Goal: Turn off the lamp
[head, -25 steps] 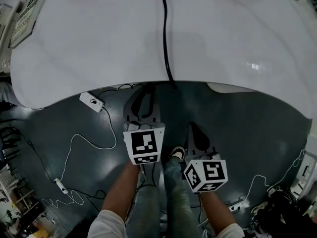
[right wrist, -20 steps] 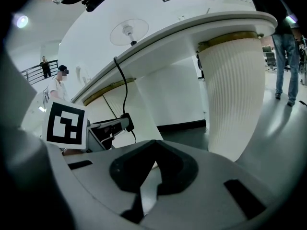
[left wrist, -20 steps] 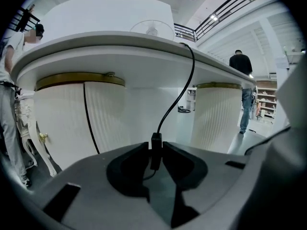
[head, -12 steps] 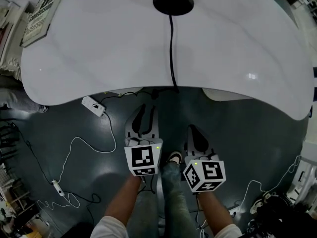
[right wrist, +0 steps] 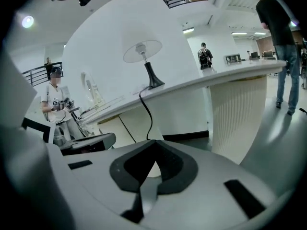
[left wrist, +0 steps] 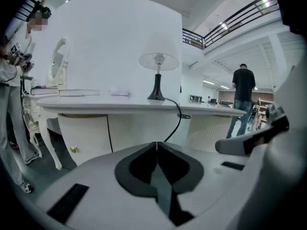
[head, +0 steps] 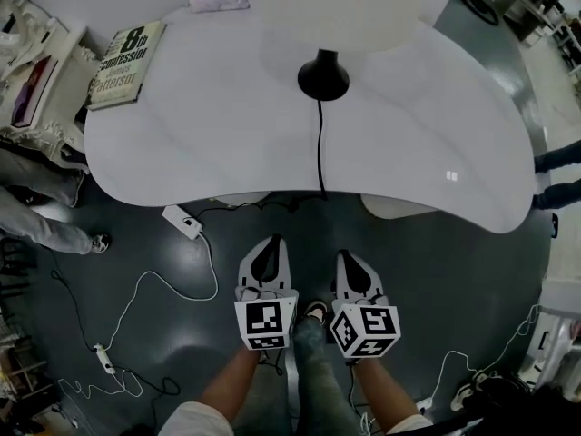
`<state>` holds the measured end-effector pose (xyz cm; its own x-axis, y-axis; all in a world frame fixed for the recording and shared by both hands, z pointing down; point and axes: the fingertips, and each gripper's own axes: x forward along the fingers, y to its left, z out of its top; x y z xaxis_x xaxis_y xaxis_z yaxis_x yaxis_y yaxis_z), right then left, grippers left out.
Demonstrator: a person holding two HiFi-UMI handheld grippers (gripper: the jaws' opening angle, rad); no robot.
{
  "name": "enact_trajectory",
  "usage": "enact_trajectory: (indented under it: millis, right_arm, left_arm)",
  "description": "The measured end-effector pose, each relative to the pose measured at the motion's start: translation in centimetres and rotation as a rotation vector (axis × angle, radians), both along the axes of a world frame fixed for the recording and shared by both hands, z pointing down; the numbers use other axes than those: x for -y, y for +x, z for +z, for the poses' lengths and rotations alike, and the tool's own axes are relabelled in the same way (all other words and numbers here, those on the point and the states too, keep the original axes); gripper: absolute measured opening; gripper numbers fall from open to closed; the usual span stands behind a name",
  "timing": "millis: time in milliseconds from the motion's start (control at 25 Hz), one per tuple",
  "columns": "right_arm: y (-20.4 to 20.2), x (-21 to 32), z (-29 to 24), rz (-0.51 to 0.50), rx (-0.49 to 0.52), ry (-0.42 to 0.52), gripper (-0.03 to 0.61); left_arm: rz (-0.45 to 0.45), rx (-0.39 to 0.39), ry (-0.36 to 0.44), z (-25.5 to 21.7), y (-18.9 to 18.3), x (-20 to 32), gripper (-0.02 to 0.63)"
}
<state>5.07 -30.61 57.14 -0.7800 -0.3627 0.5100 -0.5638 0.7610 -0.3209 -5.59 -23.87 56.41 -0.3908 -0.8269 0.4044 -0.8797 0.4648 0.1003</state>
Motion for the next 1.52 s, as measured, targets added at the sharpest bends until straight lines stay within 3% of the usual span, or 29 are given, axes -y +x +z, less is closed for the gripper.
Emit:
enact_trajectory:
  millis: [360,760,1520]
  right_arm:
    - [-0.7,-0.1,-9.9,0.023,0.058,0.039,0.0]
    - [-0.1,-0.3,-18.1,0.022,0.064,0.073,0.0]
    - [-2.7,-0.7,-24.0,-0.056,0.079,0.138,0.0]
  left_arm:
    - [0.047,0.007,0.023,-10.1,1.4,0.1,0.009]
    - [0.036,-0.018,0.049,-19.6,1.3,-0.5,0.008]
    - [0.047,0.031,0.074,-25.2,0.5,-0.4,0.009]
